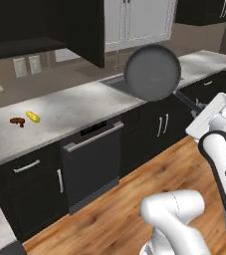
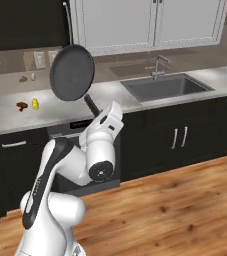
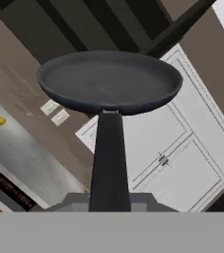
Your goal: Pick the pan from the cabinet and place it on the stove. Then turn on the stove burner for the pan.
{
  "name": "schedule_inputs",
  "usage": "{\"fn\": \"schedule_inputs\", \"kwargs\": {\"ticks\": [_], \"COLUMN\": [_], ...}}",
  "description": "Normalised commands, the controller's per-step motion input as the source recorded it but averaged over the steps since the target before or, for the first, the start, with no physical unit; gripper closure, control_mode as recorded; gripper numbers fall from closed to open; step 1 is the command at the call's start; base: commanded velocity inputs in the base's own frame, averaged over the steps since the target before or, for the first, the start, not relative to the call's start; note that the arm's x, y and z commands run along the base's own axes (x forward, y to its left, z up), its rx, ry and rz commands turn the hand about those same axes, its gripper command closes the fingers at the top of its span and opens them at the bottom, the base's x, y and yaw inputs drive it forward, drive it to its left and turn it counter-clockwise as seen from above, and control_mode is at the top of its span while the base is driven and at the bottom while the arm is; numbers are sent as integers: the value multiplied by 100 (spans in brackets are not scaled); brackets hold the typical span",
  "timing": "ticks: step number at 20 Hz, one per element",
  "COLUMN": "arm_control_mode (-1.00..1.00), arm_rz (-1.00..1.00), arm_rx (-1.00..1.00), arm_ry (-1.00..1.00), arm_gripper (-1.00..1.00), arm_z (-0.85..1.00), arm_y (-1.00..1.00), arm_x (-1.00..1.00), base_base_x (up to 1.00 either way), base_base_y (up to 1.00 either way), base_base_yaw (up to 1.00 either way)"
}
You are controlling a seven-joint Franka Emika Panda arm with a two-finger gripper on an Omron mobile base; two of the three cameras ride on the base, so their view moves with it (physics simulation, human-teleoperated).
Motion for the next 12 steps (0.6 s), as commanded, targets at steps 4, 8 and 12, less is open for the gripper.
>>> {"fn": "schedule_inputs", "kwargs": {"ticks": [4, 8, 12], "arm_control_mode": [100, 100, 100], "arm_rz": [0, 0, 0], "arm_rx": [0, 0, 0], "arm_ry": [0, 0, 0], "arm_gripper": [100, 100, 100], "arm_z": [0, 0, 0], "arm_y": [0, 0, 0], "arm_x": [0, 0, 0], "base_base_x": [-15, -8, 0], "base_base_y": [-16, -19, -38], "base_base_yaw": [-35, -34, -16]}}
